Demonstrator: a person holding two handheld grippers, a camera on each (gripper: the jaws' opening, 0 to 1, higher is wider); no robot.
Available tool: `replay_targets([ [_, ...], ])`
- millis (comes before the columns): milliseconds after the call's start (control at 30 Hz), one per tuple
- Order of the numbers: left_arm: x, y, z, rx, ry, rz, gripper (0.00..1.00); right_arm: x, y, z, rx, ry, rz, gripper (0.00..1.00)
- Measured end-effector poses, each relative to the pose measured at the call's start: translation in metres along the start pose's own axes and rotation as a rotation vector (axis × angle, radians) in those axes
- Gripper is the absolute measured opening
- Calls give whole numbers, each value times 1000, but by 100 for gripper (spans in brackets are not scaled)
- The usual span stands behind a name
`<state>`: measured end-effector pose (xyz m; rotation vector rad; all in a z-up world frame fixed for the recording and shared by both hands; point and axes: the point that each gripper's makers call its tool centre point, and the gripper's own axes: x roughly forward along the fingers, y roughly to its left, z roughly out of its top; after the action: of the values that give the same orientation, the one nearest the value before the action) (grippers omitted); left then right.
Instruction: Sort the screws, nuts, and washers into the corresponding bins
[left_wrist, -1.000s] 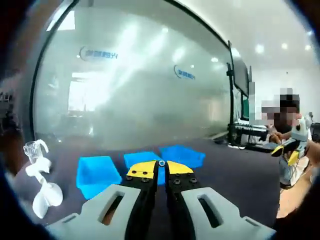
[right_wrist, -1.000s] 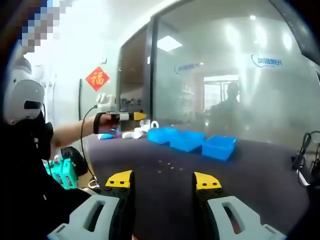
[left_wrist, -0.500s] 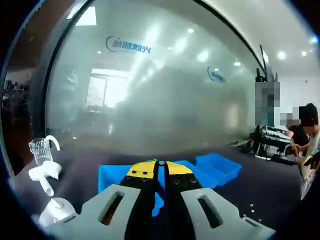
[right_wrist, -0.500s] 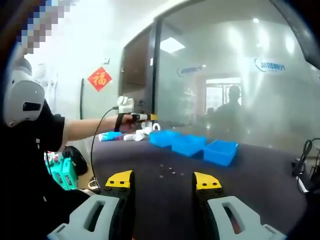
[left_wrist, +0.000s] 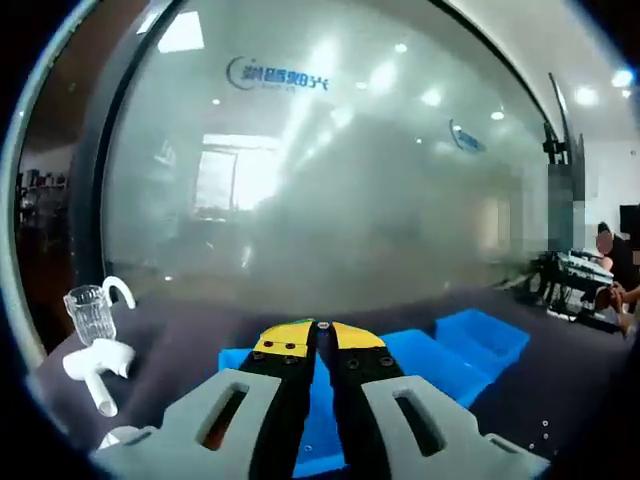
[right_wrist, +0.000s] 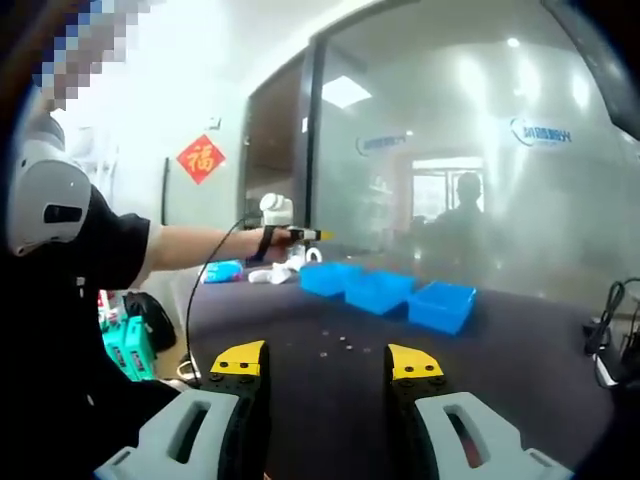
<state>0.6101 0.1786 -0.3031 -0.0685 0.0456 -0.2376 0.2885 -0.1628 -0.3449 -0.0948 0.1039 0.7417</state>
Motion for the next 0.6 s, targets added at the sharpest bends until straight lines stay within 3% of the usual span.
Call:
replay_targets([
  [267,0,13,-14,19,31,35,6,-2,2,-2,2,2,2,41],
  [467,-4,7,-16,-12,16,13,6,-3,2,-3,5,2,-1,41],
  [500,-4,4,-17,-7,19,6,8,-3,2,-2,5,1,0,41],
  [600,-5,-2,-16,10,4,-8,25,-2,2,-1,7,-4,1,41],
])
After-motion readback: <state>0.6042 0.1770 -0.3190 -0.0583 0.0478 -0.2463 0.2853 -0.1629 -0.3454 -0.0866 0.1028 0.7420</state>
